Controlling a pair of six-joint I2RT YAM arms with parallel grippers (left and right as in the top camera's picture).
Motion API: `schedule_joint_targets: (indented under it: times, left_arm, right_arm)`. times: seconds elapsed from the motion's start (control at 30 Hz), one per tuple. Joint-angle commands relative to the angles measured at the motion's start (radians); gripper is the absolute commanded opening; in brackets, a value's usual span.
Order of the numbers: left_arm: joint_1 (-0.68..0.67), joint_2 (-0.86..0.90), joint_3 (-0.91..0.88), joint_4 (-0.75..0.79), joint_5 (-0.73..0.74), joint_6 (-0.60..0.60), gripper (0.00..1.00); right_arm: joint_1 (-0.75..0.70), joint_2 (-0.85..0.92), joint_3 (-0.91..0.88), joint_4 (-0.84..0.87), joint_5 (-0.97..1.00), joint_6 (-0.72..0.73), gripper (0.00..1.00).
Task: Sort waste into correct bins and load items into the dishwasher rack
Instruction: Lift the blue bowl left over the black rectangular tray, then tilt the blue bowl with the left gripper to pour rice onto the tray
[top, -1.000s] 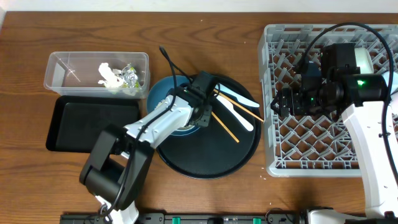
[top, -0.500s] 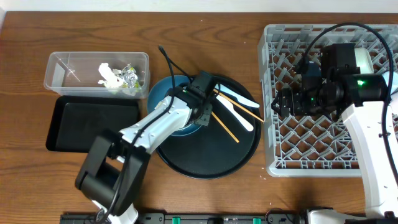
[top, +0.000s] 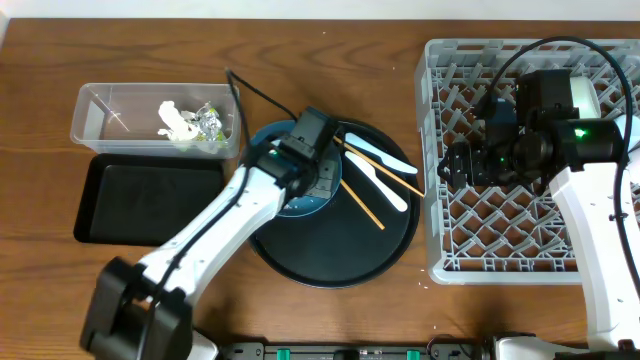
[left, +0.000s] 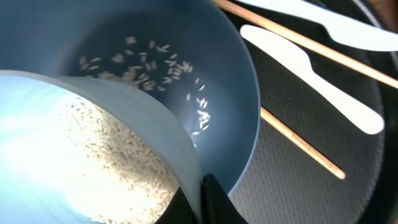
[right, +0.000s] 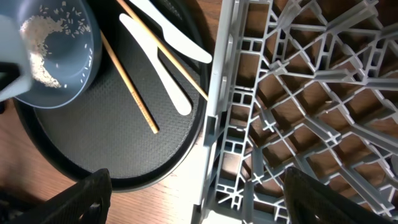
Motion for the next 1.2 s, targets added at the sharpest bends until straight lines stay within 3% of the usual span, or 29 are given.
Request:
schedule_joint_targets:
  times: [0.0,0.2,0.63,0.87,1.17]
  left_arm:
    - [0.043,-0.068,0.006,-0.039,-0.006,-0.002,0.06]
    - [0.171,-0.146,0.006,-0.134,0.024,-0.062,0.06]
    - [0.594,-0.162,0.005,-0.156,0.621,0.156,0.06]
    - [0.82,-0.162,-0.01,-0.188,0.84,0.273,0.06]
    - [1.047,-0.157,-0.126,-0.119,1.067,0.325,0.06]
  right_arm:
    - [0.015,-0.009,0.002,-0.002,0.017,-0.012,0.84]
    - [0.015,-0.009,0.002,-0.003,0.018,-0.012,0.84]
    - [0.015,-0.009,0.002,-0.021,0.035,-0.012,0.84]
    - [0.015,-0.009,0.002,-0.024,0.035,-0.012,0.83]
    - [0.015,-0.009,0.002,-0.024,0.035,-0.011,0.82]
